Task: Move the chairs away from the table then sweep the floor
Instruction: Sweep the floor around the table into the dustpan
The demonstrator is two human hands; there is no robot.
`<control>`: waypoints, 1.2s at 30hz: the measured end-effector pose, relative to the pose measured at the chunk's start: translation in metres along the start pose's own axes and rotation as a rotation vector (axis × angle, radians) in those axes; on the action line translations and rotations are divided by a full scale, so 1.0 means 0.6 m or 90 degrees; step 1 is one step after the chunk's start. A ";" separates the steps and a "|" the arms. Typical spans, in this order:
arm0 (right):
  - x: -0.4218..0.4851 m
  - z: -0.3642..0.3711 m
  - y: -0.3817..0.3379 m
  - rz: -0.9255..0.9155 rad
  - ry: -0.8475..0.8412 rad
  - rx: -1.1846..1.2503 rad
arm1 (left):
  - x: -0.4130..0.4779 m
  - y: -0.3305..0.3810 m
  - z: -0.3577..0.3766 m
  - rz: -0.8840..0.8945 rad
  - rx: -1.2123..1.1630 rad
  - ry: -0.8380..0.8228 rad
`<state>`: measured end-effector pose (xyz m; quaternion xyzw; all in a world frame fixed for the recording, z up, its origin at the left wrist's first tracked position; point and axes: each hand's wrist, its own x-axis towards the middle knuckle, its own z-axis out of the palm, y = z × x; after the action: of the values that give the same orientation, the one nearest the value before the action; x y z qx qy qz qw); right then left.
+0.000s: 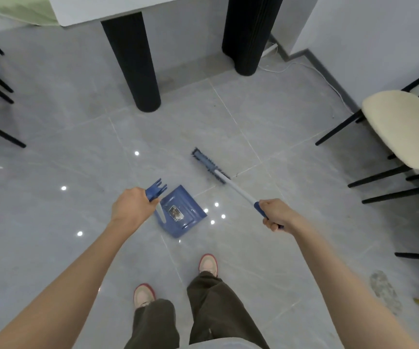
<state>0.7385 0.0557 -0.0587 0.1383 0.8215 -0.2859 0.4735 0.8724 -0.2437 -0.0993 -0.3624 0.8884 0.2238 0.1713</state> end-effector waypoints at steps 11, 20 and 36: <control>0.008 0.119 0.029 0.015 -0.066 -0.182 | -0.028 -0.079 0.009 -0.060 0.016 0.006; -0.084 0.046 0.025 0.066 -0.169 0.020 | -0.060 -0.080 -0.006 -0.071 -0.043 0.009; -0.041 0.159 -0.068 -0.146 -0.057 -0.294 | -0.203 -0.190 -0.021 -0.182 -0.091 0.099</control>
<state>0.7975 -0.0330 -0.0608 -0.0800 0.8536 -0.1487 0.4929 1.0354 -0.2539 -0.0630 -0.5127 0.8200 0.2314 0.1061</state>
